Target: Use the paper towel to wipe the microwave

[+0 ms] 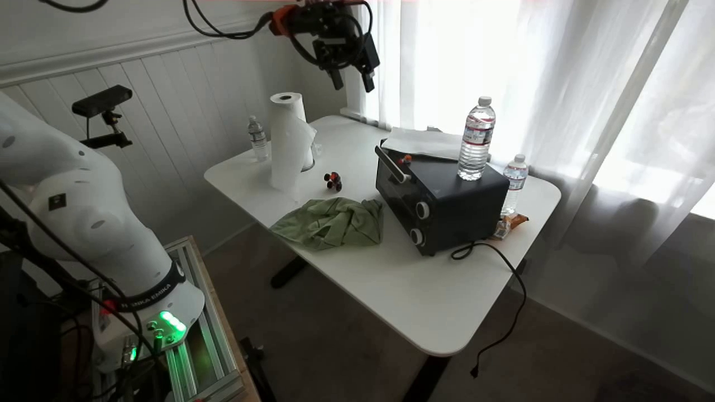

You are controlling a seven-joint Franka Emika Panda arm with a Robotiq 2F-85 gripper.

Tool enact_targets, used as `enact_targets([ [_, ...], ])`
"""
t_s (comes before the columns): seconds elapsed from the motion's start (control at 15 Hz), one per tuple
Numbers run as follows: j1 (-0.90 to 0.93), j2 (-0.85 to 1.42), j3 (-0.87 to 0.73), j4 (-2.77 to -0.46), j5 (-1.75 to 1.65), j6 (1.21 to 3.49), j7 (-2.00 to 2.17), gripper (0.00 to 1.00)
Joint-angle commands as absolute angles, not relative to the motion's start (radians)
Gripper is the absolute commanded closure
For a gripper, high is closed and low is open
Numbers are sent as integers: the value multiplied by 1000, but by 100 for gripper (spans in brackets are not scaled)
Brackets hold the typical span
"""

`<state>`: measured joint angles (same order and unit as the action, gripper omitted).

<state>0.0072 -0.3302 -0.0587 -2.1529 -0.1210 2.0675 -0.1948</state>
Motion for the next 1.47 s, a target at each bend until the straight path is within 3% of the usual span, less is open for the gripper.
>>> enact_targets([
  [0.0, 9, -213, -94, -2050, -67, 2137, -304, 0],
  [1.0, -4, -246, -69, -2095, -101, 2124, -254, 0],
  [1.4, -1, -143, -54, -2044, -120, 2216, -246, 0],
])
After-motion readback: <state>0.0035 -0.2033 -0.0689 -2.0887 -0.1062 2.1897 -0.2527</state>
